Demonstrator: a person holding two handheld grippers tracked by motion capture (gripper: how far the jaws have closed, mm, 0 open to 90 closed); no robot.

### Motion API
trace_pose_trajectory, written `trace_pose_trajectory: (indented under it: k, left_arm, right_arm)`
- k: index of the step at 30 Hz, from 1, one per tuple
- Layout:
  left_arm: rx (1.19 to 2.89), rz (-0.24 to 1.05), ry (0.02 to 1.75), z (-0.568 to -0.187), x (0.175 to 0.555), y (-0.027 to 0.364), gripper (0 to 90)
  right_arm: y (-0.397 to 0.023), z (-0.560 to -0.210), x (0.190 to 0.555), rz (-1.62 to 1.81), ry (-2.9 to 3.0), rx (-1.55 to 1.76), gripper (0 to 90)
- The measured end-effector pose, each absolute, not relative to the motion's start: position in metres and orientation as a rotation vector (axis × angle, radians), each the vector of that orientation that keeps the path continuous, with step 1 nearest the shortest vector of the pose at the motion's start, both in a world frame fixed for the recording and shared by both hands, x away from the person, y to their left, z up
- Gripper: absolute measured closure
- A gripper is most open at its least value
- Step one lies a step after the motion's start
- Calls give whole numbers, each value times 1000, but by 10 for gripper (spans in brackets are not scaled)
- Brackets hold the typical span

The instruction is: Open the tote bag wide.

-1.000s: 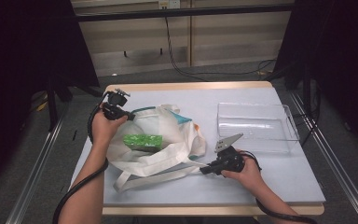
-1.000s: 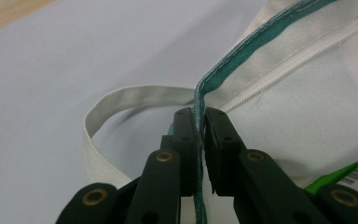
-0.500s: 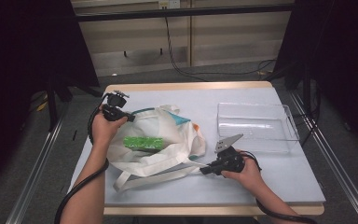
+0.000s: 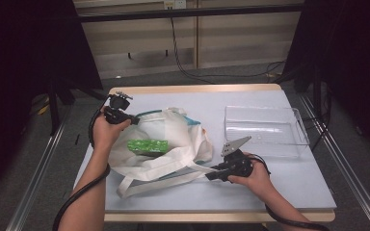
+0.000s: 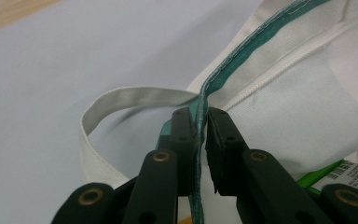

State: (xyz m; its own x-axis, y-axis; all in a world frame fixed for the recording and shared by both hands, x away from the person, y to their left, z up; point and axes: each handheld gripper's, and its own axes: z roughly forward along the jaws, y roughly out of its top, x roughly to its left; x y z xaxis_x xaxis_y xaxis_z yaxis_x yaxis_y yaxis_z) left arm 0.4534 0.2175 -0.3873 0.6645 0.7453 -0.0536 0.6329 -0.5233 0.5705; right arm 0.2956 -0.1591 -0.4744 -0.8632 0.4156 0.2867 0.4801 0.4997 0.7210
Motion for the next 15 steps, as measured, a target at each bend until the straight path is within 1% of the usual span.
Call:
trace_pose_trajectory:
  k: [2,4,6,8,10,14,15]
  left_arm:
    - [2311,273,1070,-387,452,217,814]
    - [2311,275,1066,-386,452,217,813]
    - [2297,271,1076,-386,450,216,814]
    - [2307,269,1065,-385,450,217,814]
    - [2307,273,1063,-384,449,217,814]
    - [2304,275,1062,-384,448,217,814]
    - [2304,277,1060,-384,448,217,814]
  right_arm:
    - [-159,-473,296,-1313,-2656,-794,688]
    - [-158,-471,296,-1318,-2660,-804,619]
    - [-157,-468,297,-1340,-2662,-800,615]
    - [-155,-465,298,-1351,-2658,-798,569]
    - [-152,-460,299,-1356,-2663,-792,553]
    - [-143,-454,303,-1375,-2653,-793,487]
    - [-143,-454,303,-1375,-2653,-793,487]
